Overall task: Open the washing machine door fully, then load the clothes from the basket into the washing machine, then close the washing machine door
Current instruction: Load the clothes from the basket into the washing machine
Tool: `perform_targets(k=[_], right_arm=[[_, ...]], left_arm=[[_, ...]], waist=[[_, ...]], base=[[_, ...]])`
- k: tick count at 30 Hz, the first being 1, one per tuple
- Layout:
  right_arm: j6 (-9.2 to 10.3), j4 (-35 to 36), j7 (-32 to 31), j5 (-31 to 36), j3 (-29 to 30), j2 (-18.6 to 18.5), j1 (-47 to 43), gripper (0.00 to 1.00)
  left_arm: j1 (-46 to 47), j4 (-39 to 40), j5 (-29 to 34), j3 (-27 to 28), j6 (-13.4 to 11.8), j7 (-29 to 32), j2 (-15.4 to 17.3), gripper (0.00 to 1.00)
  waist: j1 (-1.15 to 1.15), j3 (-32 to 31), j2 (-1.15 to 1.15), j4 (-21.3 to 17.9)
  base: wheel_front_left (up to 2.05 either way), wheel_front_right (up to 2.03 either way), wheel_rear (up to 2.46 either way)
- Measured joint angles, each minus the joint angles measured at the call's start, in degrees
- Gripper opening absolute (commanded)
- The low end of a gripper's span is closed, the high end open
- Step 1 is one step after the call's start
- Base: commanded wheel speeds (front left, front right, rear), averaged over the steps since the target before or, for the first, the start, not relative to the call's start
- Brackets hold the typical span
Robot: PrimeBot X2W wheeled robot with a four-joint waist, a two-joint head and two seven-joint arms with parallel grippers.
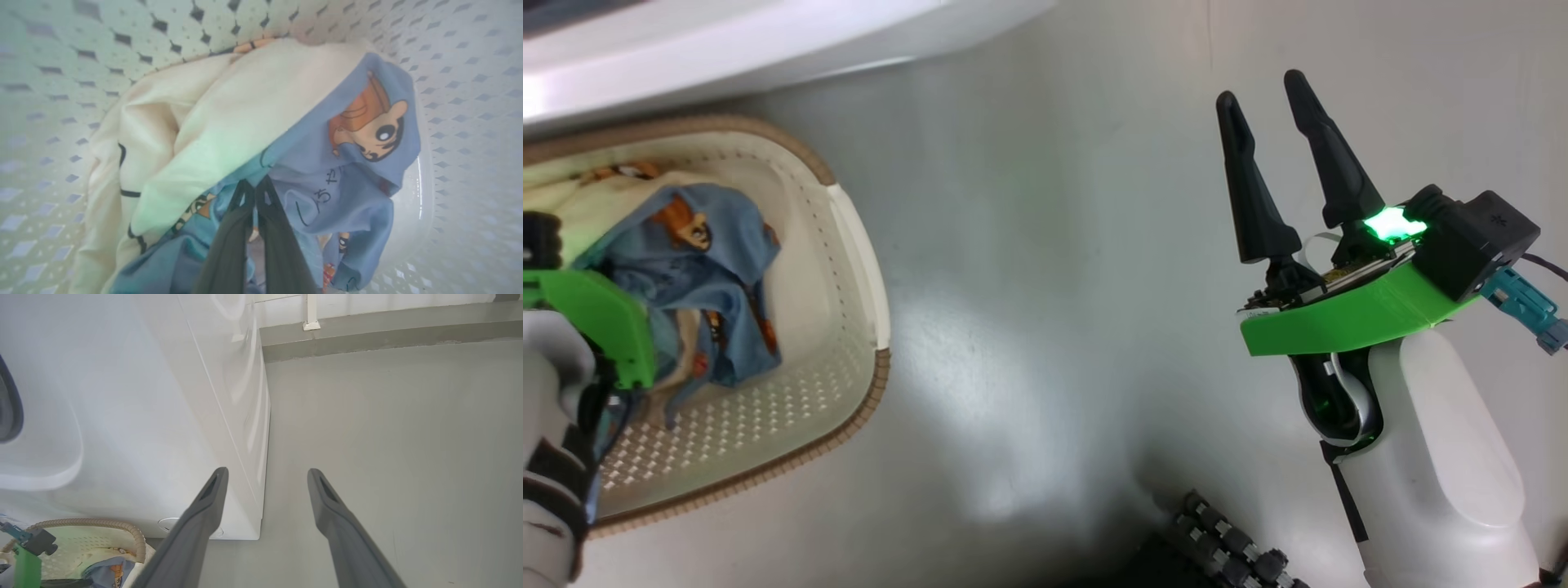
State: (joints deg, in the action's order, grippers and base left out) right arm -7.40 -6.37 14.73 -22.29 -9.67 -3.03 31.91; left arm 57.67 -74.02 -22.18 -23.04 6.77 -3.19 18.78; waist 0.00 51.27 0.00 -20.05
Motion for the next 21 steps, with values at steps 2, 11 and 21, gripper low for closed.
perform_targets(k=[2,11,21], right_arm=[[0.0,-0.14,0.0,0.01,0.02,0.0,-0.01,1.0],[0.0,-1.4,0.0,1.07,0.54,-0.01,-0.51,1.0],[0.0,-3.33,0.0,1.23,0.81,-1.22,-2.99,1.0]], left_arm=[[-0.41,0.03,-0.42,-0.21,0.12,-1.51,-0.6,0.0],[-5.53,2.87,-3.76,-2.21,0.62,-7.13,-4.17,0.0],[-13.76,12.51,-11.17,-6.16,0.63,-10.54,-5.01,0.0]], waist=[[0.0,-1.05,0.0,0.24],[0.0,-7.11,0.0,1.88],[0.0,-14.99,0.0,4.67]], base=[[0.0,0.0,0.0],[0.0,0.0,0.0],[0.0,0.0,0.0]])
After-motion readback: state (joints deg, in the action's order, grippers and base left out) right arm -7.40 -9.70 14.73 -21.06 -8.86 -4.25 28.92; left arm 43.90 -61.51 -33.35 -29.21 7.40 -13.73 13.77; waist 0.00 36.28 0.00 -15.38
